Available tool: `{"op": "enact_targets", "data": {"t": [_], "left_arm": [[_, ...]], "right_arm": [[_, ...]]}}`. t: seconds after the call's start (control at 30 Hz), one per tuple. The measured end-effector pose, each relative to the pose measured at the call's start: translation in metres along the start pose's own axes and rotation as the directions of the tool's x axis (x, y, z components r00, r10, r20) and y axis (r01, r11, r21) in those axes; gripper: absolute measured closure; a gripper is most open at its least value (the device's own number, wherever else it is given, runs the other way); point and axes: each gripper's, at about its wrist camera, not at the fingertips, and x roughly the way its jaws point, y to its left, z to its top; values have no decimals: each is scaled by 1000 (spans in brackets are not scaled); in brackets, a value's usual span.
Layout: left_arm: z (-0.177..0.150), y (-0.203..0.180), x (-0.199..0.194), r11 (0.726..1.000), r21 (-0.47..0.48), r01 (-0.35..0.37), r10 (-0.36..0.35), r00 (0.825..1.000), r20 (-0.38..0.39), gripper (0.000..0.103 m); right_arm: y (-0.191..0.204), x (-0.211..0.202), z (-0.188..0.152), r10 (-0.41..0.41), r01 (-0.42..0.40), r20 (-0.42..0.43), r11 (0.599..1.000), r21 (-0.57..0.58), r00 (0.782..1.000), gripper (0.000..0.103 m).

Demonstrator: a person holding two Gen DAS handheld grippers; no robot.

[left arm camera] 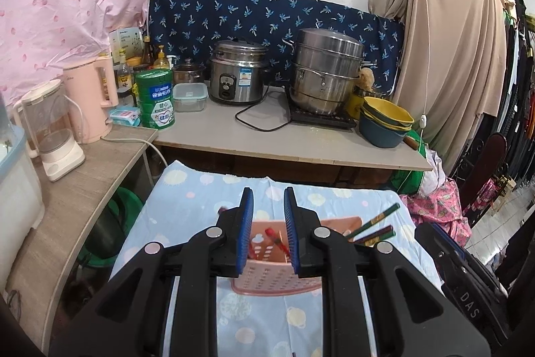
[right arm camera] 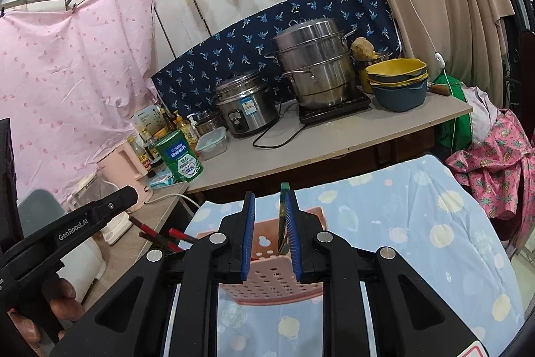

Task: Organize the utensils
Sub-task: 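Move both tools back down toward the gold spoon and dark red chopstick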

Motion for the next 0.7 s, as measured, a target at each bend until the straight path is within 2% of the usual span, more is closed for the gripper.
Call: {"op": "enact_targets", "data": {"t": [0.4,0.7], "left_arm": [[-53,-2,-20,1000,12,-4,5,997,-82,85],[-113,-3,-27,999,42,-6,14,984,-178,85]], "right_arm": [[-4,-40,-62,-3,4,-90,1000,7,996,84],[-16,-61,-116,-29,30,-193,1000,5,981,84]]}}
